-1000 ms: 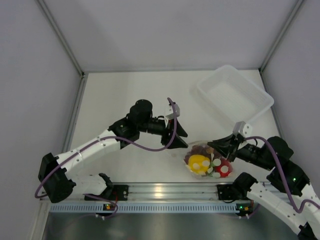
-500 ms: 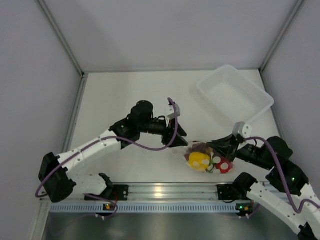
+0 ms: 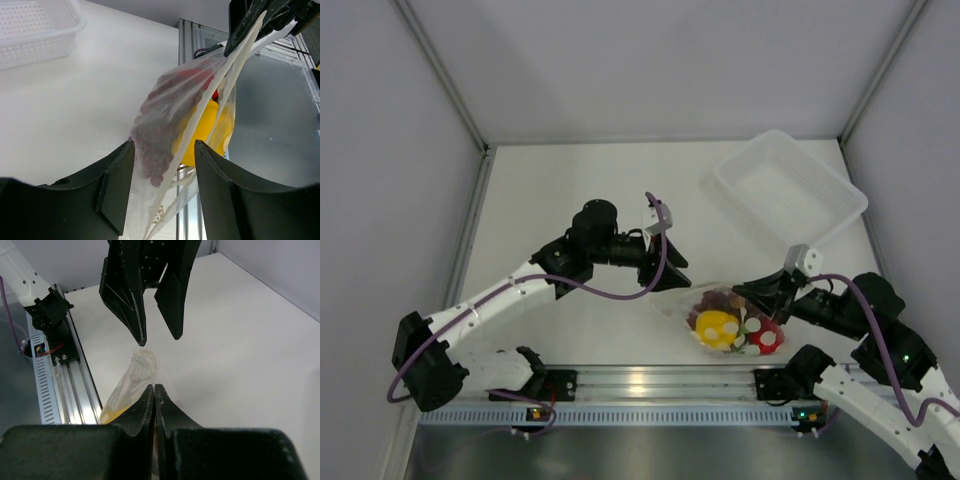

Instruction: Open the zip-top bag and remove the fake food

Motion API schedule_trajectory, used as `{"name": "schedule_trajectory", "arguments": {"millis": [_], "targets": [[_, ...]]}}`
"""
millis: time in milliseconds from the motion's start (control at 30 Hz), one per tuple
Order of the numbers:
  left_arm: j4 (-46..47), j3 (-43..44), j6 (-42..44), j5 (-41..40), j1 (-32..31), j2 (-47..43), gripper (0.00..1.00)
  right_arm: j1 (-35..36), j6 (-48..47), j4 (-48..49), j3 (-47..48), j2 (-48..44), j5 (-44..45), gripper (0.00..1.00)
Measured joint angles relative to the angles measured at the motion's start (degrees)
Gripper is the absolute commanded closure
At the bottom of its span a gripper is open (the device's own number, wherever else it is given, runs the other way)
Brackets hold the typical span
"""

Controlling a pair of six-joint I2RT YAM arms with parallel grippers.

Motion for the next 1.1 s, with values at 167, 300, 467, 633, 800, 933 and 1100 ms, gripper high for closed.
{"name": "schedule_trajectory", "arguments": {"millis": [167, 300, 467, 633, 800, 933, 1100], "targets": [[0.00, -0.52, -0.04, 2.64, 0.04, 0.00, 0.43, 0.00, 0.02, 0.20, -0.22, 0.00, 0.11, 1.00], [0.00, -1.25, -0.04, 4.74, 0.04, 0.09, 0.44, 0.00, 0.02, 0.37, -0.26, 0.00, 0.24, 1.00], [-0.02, -1.62, -0.04, 4.83, 0.04, 0.81, 0.45, 0.00, 0.02, 0.50, -0.26, 0.00, 0.07, 1.00], [-0.02, -1.62, -0.02, 3.87, 0.11, 1.16, 0.45, 0.00, 0.00, 0.46, -0.26, 0.00, -0.35, 1.00], [-0.02, -1.62, 0.00, 2.89, 0.50, 0.68, 0.42, 0.00, 0.00, 0.46, -0.26, 0.00, -0.50, 1.00], [0.00, -1.62, -0.13, 3.13, 2.16, -0.11, 0.43, 0.00, 0.00, 0.46, -0.26, 0.00, -0.70, 1.00], [0.00, -1.64, -0.42, 3.61, 3.76, -0.11, 0.42, 0.00, 0.00, 0.46, -0.26, 0.00, -0.81, 1.00]]}}
